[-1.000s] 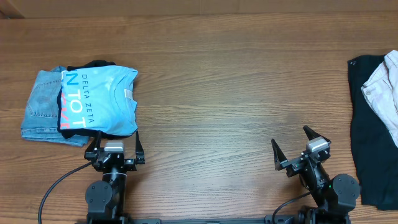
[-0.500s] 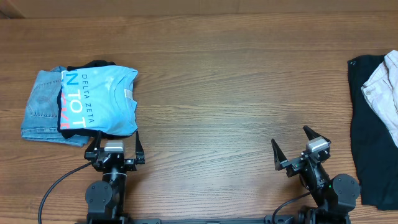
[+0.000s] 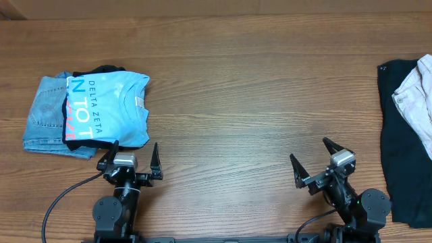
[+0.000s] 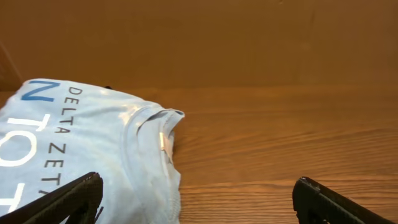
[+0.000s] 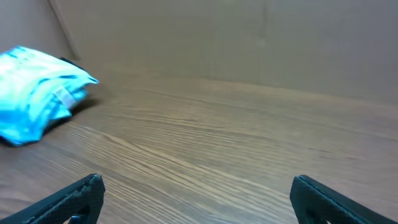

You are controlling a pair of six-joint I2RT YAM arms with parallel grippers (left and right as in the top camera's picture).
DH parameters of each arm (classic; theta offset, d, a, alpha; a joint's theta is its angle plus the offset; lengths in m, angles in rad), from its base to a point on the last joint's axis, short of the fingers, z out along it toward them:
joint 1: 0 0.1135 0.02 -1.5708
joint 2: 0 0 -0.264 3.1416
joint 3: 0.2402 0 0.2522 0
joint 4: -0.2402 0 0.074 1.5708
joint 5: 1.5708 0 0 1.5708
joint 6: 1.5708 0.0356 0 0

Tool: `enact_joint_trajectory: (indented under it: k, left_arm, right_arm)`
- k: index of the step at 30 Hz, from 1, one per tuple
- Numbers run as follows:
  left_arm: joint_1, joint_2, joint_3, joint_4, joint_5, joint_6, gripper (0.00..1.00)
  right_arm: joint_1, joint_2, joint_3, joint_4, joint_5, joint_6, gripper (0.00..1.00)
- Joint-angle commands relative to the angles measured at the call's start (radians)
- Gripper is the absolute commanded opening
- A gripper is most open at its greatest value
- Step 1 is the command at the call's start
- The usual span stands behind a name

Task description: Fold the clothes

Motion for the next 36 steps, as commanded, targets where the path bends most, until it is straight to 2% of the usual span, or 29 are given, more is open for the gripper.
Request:
enact_joint_trajectory:
  k: [1,7,12,14,16,19,21,23,24,27,31,33,36]
  left_arm:
    - [0.005,0.005,-0.003,0.005,0.055,-0.029,1.00]
    - [0.005,0.043,0.086,-0.014,0.042,-0.016,1.00]
    - [0.005,0.351,0.356,-0.044,0.043,-0.017,1.00]
    - [0.005,0.532,0.527,-0.139,0.044,-0.011,1.00]
    - [0.005,0.738,0.753,-0.304,0.047,-0.002,1.00]
    - [0.004,1.043,1.145,-0.600,0.074,-0.002,1.00]
    - [0.003,1.193,1.361,-0.769,0.075,-0.002,1.00]
    - [0.003,1.320,1.551,-0.902,0.102,-0.009,1.00]
    - [0.003,1.361,1.612,-0.944,0.157,-0.009,1.00]
    - [0.003,1.434,1.706,-0.964,0.261,-0.010,1.00]
    - [0.005,1.440,1.706,-0.926,0.261,-0.001,1.00]
    - [0.005,1.440,1.706,-0.917,0.248,-0.002,1.00]
    - [0.005,1.442,1.706,-0.919,0.251,-0.003,1.00]
  right_arm:
    - [0.005,-0.006,-0.003,0.014,-0.035,0.107,1.00]
    - [0.005,0.010,0.090,-0.002,-0.030,0.229,1.00]
    - [0.005,0.239,0.280,-0.044,0.038,0.335,1.00]
    - [0.005,0.386,0.369,-0.078,0.037,0.341,1.00]
    - [0.005,0.566,0.491,-0.122,0.041,0.333,1.00]
    - [0.005,0.844,0.769,-0.255,0.066,0.217,1.00]
    - [0.005,1.009,0.970,-0.396,0.023,0.213,1.00]
    - [0.005,1.131,1.087,-0.525,-0.015,0.211,1.00]
    - [0.005,1.173,1.114,-0.535,-0.014,0.212,1.00]
    - [-0.039,1.353,1.295,-0.691,0.128,0.227,1.00]
    - [-0.134,1.597,1.597,-0.886,0.370,0.270,1.00]
    - [-0.194,1.717,1.727,-0.904,0.474,0.321,1.00]
    - [-0.278,1.846,1.819,-0.837,0.491,0.346,1.00]
